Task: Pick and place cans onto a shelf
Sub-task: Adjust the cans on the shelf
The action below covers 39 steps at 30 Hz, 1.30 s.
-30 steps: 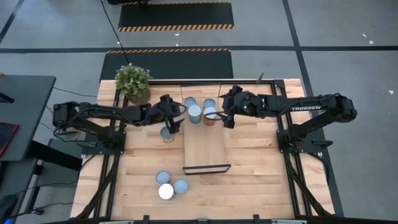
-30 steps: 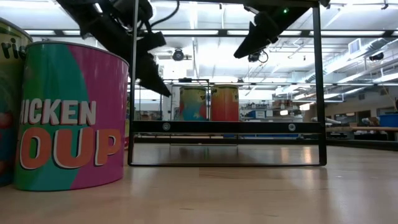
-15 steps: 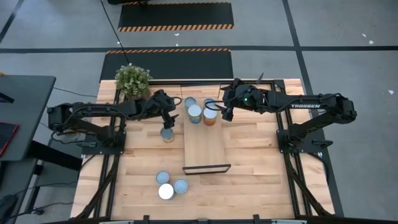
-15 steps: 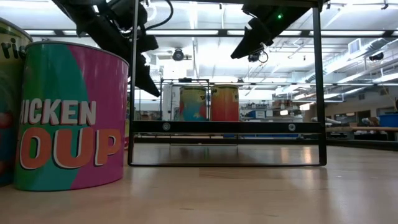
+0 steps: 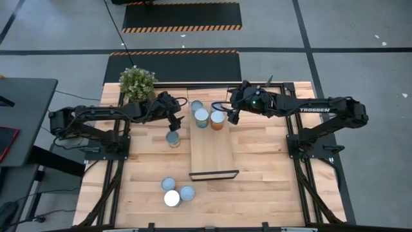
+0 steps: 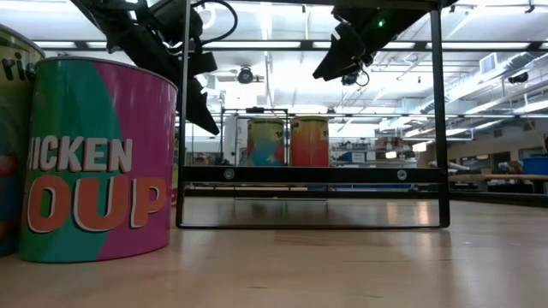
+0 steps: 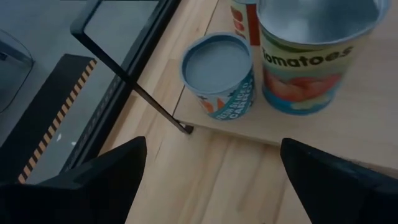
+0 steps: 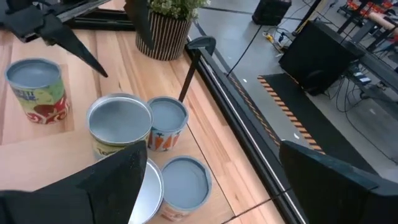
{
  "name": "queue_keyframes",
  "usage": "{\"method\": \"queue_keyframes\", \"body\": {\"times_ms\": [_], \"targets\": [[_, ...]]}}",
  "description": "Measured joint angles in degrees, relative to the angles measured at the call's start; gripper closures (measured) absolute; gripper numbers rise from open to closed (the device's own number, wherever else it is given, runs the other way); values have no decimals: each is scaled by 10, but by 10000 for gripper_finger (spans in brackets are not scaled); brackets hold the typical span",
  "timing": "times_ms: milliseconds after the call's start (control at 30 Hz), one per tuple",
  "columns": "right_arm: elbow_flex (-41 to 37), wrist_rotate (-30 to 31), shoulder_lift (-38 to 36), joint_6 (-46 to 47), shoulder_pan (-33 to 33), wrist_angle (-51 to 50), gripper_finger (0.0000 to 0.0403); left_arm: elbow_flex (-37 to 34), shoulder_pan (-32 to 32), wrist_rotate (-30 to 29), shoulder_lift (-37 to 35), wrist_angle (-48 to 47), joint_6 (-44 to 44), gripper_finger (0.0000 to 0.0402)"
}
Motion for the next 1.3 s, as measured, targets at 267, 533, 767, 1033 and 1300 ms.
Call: {"method": "queue_keyframes", "body": {"times_ms": [267, 533, 767, 1033, 1300], "targets": [[-45, -51, 6, 8, -63, 1, 30, 0, 0, -2, 0, -1, -5, 26], [-112, -175, 6, -28, -123, 64, 30, 0, 0, -4, 0, 0, -25, 26], [-182, -261, 11, -56, -162, 203, 30, 0, 0, -4, 0, 19, -28, 26], [-190, -310, 77, -65, -172, 248, 30, 0, 0, -2, 0, 40, -46, 26], [-189, -326, 120, -78, -177, 266, 30, 0, 0, -2, 0, 42, -60, 26]]}}
